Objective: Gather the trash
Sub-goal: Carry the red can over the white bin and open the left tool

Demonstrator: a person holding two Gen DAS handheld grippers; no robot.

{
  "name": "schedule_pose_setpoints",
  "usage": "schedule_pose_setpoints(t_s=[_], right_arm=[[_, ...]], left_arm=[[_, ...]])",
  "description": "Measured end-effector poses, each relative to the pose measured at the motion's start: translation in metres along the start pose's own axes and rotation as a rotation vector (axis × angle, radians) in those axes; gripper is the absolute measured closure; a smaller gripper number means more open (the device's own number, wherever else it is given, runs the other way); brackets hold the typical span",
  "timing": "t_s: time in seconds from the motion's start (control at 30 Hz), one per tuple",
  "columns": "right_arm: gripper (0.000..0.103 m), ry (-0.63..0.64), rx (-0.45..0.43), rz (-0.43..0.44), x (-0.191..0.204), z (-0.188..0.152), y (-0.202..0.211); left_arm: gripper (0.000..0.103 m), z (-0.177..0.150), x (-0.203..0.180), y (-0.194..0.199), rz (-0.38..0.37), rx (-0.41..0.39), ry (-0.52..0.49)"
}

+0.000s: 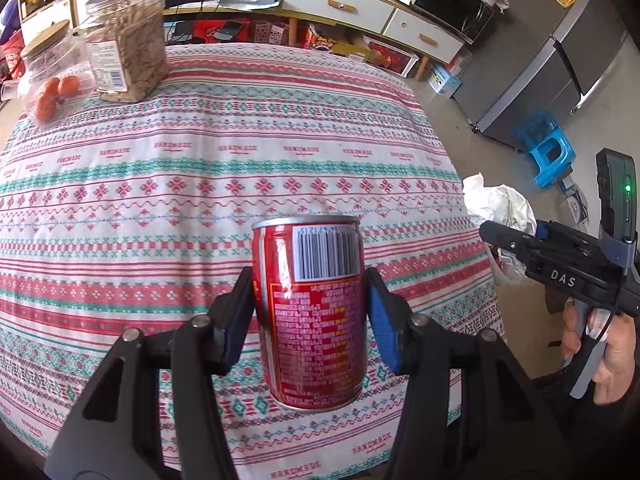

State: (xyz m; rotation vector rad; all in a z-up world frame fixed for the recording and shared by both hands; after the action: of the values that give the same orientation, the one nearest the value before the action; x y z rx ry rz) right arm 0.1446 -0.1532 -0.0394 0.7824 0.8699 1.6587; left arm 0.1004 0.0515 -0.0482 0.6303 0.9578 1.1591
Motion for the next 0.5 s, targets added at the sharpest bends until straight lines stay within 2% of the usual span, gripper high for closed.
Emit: schedule_pose_setpoints(t_s=[0.23, 0.5], right_arm=[[0.051, -0.122, 0.026, 0.047, -0.043, -0.031, 0.011], [0.051, -0.189, 0.024, 0.011, -0.095, -0.053, 0.025]], left_arm=[[0.048, -0.006, -0.032, -0.016, -0.009, 0.019, -0.051], [0.048, -0.007, -0.074, -0.036, -0.028, 0.024, -0.13]])
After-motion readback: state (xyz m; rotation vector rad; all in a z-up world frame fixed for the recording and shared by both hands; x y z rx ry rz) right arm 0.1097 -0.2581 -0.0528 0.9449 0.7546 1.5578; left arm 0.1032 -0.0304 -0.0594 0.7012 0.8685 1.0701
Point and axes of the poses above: each gripper's, at about its wrist camera, not at the fingertips, and y roughly against the way its jaws point, x to its left, z to its top, the point moved 2 cm from there along -y, roughly the way its jaws point, and after that the axes turned 2 degrees about -x, right-handed, at the moved point
